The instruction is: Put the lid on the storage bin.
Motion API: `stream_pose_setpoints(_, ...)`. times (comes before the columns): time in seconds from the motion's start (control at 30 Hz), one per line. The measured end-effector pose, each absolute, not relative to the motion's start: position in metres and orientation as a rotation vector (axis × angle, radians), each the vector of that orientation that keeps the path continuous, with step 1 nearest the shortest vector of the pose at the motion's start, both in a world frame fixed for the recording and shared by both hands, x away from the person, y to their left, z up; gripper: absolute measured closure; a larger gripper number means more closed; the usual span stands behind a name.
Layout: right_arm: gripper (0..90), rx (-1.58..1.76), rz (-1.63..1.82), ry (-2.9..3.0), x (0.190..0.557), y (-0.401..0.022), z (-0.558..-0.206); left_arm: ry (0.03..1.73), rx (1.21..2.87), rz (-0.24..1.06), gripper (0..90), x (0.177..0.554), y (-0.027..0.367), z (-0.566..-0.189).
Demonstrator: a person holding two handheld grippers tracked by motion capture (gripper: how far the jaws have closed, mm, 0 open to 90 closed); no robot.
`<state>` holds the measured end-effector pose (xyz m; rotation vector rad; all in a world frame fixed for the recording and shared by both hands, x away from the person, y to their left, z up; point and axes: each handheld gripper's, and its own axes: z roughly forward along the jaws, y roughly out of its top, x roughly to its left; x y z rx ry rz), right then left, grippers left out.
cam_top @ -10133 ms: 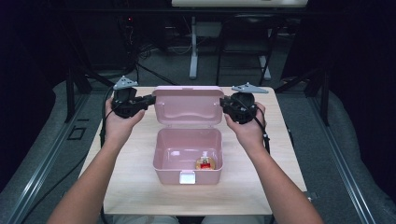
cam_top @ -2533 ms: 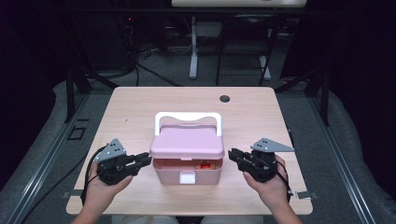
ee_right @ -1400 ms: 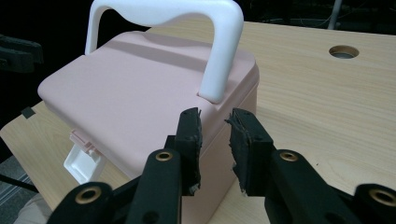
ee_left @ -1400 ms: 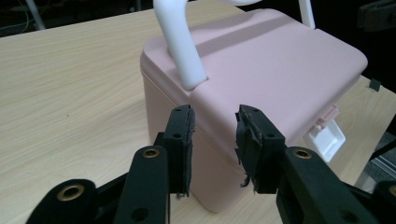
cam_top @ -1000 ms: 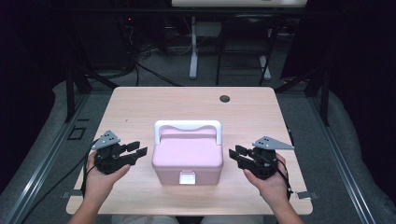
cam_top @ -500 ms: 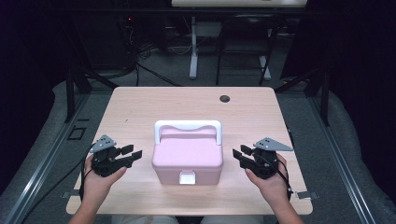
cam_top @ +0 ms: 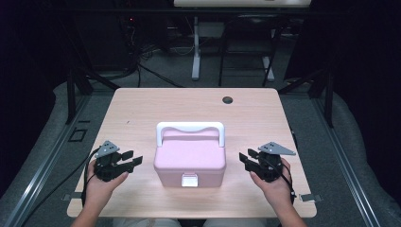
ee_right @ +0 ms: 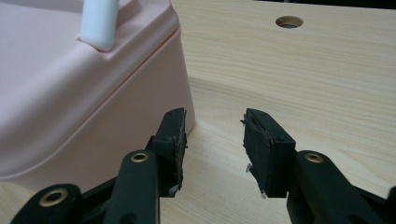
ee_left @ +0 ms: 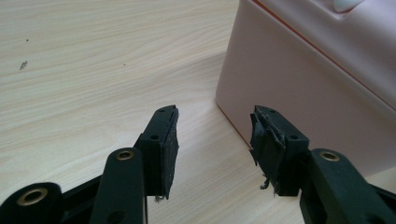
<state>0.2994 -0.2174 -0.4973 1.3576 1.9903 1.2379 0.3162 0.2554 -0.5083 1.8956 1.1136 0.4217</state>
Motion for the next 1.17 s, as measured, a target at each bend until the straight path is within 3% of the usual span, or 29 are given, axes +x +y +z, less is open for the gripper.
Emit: stream_pose_setpoints(1.17,50.1,1.410,1.151,2.017,0.317,-0.219,-0.537,1.055,1.915,0.421,45.0,0.324,0.253,-0.532)
